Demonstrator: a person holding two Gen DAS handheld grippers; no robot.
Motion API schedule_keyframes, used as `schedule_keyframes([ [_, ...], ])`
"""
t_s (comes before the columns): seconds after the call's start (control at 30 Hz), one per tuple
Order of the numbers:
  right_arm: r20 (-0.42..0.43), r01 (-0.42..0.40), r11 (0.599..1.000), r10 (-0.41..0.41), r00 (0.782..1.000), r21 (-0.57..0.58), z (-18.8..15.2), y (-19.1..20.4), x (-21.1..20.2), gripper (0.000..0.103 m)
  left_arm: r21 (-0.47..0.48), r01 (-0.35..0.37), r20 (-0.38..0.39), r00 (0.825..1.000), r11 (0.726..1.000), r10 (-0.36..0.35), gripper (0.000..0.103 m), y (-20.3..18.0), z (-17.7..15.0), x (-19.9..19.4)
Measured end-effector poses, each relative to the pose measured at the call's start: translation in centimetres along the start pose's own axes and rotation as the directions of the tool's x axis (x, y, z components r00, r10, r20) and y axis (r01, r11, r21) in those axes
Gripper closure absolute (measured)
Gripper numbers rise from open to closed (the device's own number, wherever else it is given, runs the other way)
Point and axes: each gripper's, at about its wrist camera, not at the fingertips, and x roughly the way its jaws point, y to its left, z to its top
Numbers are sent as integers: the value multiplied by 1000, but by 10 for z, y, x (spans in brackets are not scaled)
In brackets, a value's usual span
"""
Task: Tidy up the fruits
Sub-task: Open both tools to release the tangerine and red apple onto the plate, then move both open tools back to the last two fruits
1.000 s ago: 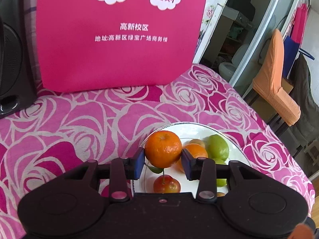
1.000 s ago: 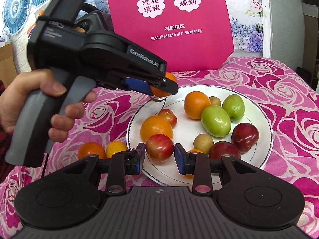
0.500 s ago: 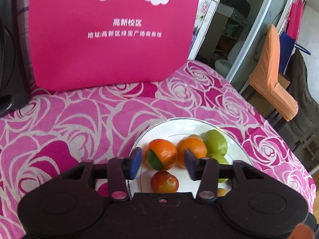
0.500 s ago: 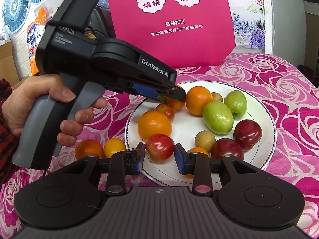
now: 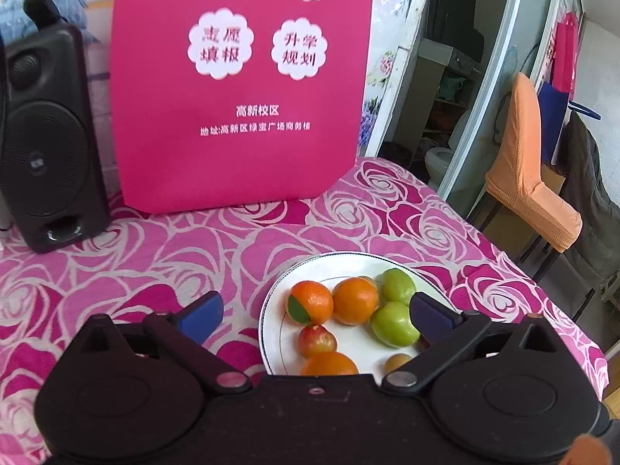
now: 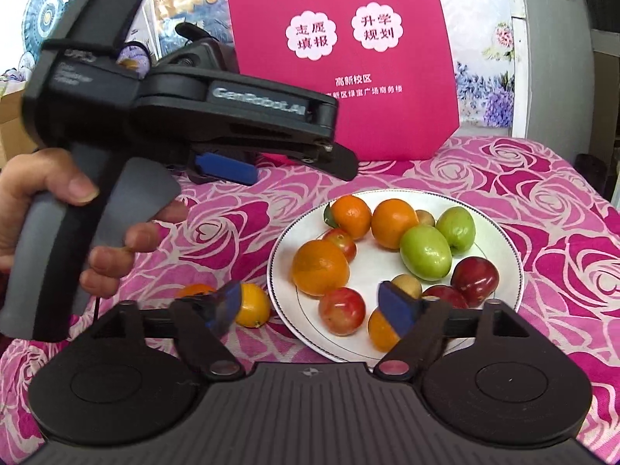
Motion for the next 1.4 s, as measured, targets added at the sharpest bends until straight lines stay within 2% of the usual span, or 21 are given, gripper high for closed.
schedule_keyframes([
  [0.57, 47, 9, 1000, -9, 999, -10, -3, 10, -41, 0, -22, -48, 44, 998, 999, 49, 0, -9, -21, -67],
  [1.1, 124, -4, 1000, 7, 992, -23, 0, 17, -90, 0, 58, -88, 84, 993, 994, 83, 0, -21, -53, -132],
  [1.4, 151, -14, 999, 21, 988, -50, -2, 22, -112, 0, 58, -133, 58, 990, 989, 129, 0, -21, -76, -152],
])
